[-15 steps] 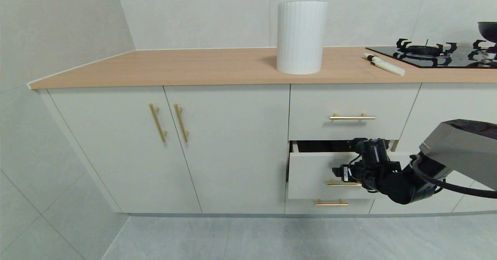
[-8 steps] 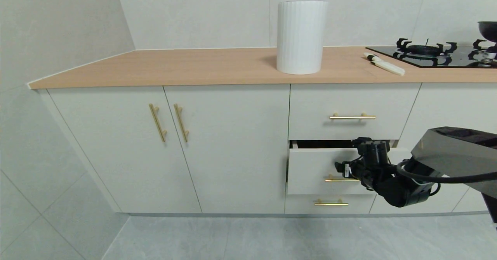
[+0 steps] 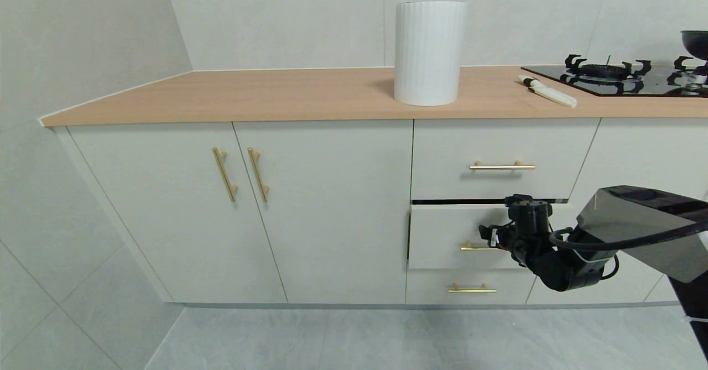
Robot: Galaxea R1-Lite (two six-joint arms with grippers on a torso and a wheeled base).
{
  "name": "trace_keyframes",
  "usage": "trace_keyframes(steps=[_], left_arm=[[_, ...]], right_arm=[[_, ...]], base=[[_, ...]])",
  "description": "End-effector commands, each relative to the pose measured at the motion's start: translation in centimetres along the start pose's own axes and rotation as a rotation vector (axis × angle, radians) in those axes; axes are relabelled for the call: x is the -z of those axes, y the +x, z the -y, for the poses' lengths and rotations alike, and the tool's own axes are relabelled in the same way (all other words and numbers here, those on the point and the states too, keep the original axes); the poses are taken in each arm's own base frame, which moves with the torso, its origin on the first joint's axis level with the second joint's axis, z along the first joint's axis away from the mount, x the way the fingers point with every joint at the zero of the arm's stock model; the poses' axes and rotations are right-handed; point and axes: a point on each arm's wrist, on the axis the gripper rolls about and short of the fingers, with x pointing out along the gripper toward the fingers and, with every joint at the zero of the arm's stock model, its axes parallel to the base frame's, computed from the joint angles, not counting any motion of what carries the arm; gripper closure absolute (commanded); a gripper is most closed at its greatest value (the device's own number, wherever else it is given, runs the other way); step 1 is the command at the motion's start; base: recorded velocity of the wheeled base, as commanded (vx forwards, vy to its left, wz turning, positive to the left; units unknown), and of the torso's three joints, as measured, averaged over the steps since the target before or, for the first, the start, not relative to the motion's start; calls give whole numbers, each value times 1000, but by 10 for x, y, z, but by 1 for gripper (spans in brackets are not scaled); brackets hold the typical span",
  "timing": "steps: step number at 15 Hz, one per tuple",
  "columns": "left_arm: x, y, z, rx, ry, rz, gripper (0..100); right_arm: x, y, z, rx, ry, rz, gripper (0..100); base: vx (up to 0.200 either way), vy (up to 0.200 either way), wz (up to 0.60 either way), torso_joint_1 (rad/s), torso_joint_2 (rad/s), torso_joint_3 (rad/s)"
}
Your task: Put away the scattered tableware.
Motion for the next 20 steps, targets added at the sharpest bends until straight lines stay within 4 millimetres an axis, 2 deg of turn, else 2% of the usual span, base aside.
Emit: trace_keyframes(steps=[1, 7, 14, 20], left_arm=[[0, 0, 0, 0, -1, 0, 0], [0, 0, 0, 0, 0, 0, 0], [0, 0, 0, 0, 0, 0, 0], [0, 0, 0, 0, 0, 0, 0]], right_arm=[[2, 5, 2, 6, 4, 2, 0], [0, 13, 3, 2, 22, 53, 0], [-5, 32, 3, 54, 72, 121, 0], [-9, 31, 2, 75, 90, 145, 0]], base=[[0, 0, 0, 0, 0, 0], [0, 0, 0, 0, 0, 0], [0, 0, 0, 0, 0, 0], [0, 0, 0, 0, 0, 0]])
